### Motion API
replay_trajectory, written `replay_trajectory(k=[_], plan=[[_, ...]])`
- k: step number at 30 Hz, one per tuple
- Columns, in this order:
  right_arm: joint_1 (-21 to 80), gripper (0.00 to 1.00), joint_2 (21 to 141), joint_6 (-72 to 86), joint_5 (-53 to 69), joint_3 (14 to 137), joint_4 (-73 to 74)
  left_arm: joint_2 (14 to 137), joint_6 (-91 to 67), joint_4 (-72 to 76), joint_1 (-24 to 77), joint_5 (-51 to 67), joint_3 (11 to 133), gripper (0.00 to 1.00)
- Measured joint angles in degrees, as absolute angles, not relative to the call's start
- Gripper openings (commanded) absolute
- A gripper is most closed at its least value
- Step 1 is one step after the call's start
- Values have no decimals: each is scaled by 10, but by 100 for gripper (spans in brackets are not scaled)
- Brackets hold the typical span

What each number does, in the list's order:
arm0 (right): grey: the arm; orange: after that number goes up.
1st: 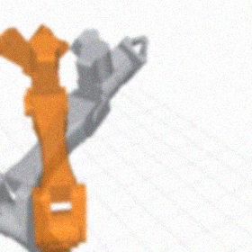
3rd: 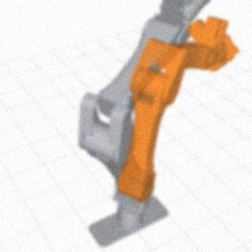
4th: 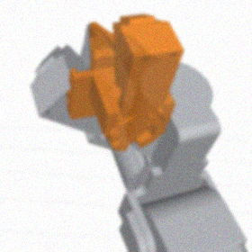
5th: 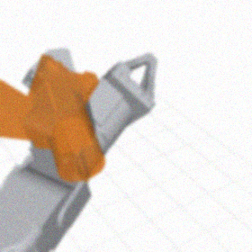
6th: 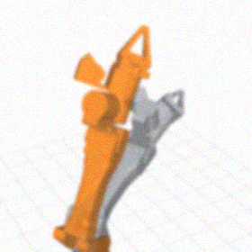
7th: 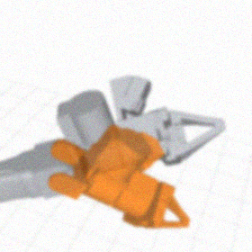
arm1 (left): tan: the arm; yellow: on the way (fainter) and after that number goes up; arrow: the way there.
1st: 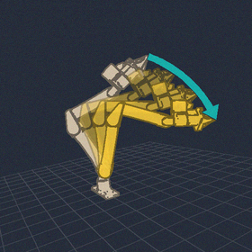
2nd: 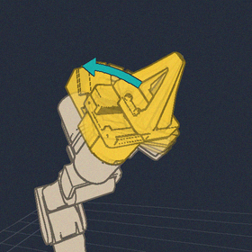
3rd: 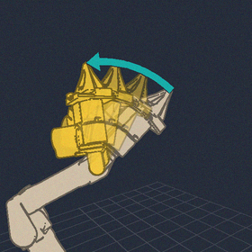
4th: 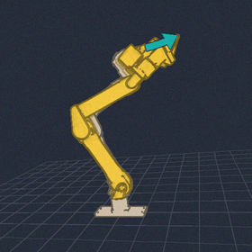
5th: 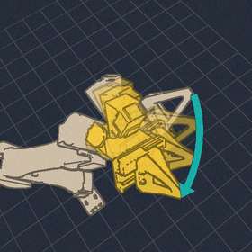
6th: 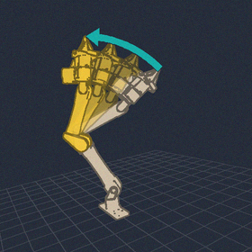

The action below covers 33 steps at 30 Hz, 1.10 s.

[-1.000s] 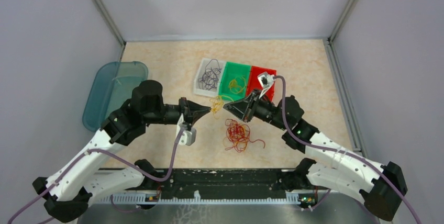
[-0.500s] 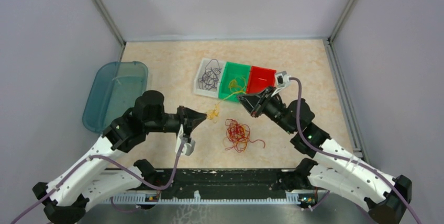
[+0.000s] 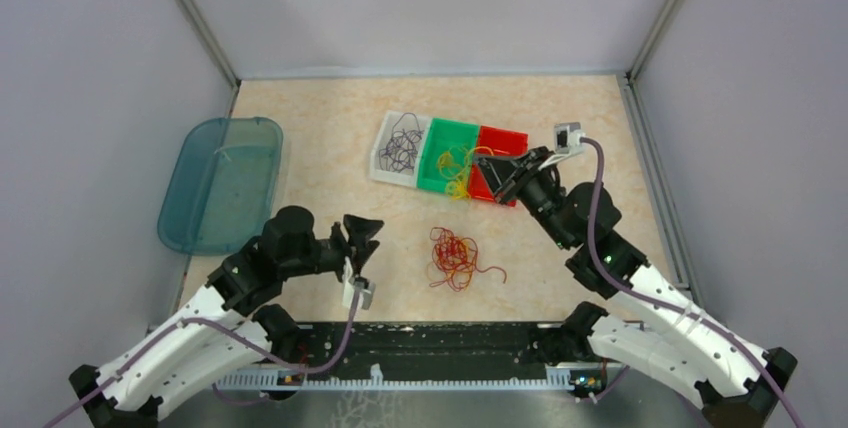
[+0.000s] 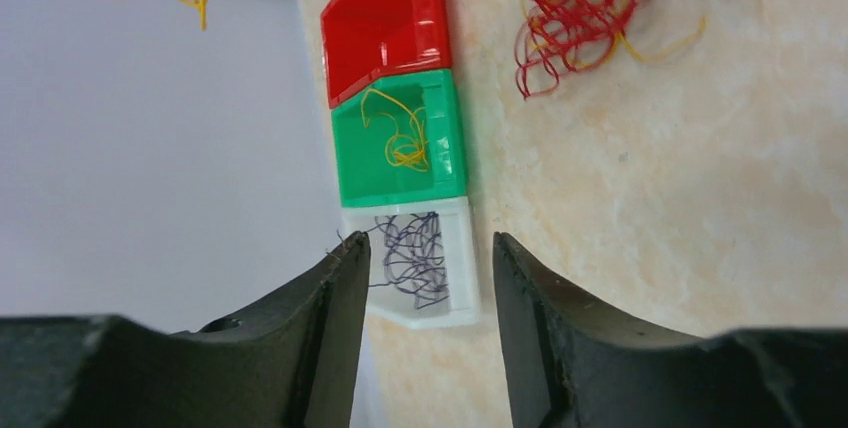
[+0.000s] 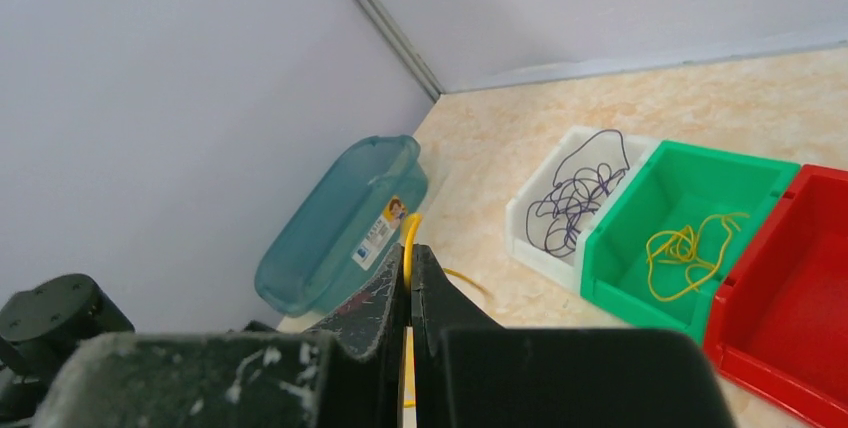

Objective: Untangle the cables

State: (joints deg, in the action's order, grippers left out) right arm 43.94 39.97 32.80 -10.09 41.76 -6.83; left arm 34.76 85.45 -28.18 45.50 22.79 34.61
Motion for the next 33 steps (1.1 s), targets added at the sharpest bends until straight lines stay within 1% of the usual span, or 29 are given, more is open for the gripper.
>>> replay_trajectory(k=[3,7,10,13,17,23,29,33], plan=[[439,0,419,325,-79,426,-71,367,724,-217,455,221,357,60],[439,0,453,325,-18,429,-74,423,517,-146,455,225,421,61],[439,0,478,326,38,429,-79,446,393,-95,455,259,461,62],[439,0,497,326,88,429,-82,465,323,-77,455,295,497,60],[439,0,507,326,152,429,-90,482,294,-63,455,323,527,58],[439,0,535,328,238,441,-107,489,329,-72,455,346,525,56],[439,0,541,337,283,441,-124,508,341,-95,455,358,517,49],[439,0,541,342,303,441,-130,512,339,-95,455,356,507,48]])
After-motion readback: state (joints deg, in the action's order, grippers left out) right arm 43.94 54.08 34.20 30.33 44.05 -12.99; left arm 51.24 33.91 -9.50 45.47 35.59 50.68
